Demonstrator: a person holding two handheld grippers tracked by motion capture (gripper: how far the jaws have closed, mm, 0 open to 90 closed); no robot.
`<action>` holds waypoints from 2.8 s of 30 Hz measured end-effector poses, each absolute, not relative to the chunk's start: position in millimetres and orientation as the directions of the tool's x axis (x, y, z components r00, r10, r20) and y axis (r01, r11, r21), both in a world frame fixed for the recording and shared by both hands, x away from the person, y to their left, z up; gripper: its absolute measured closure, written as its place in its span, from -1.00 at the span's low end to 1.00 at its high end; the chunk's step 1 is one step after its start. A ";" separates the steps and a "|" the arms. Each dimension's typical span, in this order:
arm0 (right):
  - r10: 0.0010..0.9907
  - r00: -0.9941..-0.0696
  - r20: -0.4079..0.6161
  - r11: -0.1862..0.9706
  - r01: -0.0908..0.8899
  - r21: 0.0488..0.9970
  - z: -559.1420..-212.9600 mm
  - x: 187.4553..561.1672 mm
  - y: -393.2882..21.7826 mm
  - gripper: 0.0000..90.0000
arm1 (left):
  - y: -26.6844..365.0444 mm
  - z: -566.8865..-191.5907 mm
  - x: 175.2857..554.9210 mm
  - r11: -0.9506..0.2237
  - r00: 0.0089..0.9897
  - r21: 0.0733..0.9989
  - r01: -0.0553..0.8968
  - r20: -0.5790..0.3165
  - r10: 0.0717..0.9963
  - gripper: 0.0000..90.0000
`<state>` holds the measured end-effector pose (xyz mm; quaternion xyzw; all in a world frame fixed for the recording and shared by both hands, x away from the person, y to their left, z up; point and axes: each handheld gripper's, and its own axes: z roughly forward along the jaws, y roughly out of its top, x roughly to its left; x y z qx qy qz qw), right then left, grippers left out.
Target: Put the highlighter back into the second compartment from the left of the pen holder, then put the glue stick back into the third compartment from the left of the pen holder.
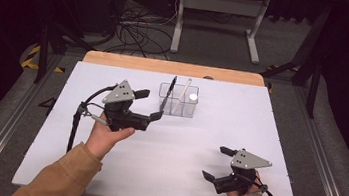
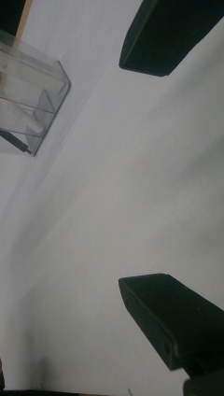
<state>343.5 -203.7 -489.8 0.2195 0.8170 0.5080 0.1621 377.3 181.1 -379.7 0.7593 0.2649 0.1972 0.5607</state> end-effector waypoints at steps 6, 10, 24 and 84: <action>0.517 -0.855 -0.044 0.396 0.193 0.898 -489.6 344.1 -203.2 -1.00 | 199.3 -391.5 361.5 -0.234 0.776 0.956 0.179 0.009 0.631 -0.61; 0.520 -0.853 -0.037 0.392 0.200 0.898 -489.9 344.3 -203.3 -1.00 | 209.5 -400.4 351.7 -0.255 0.774 0.951 0.173 0.029 0.633 -0.62; 0.526 -0.850 -0.037 0.395 0.205 0.895 -490.8 344.2 -202.6 -1.00 | 247.0 -443.3 327.3 -0.249 0.748 0.944 0.217 0.003 0.664 -0.63; 0.518 -0.854 -0.035 0.395 0.203 0.896 -491.0 343.9 -202.2 -1.00 | 294.4 -500.3 312.5 -0.237 0.689 0.927 0.292 -0.033 0.724 -0.71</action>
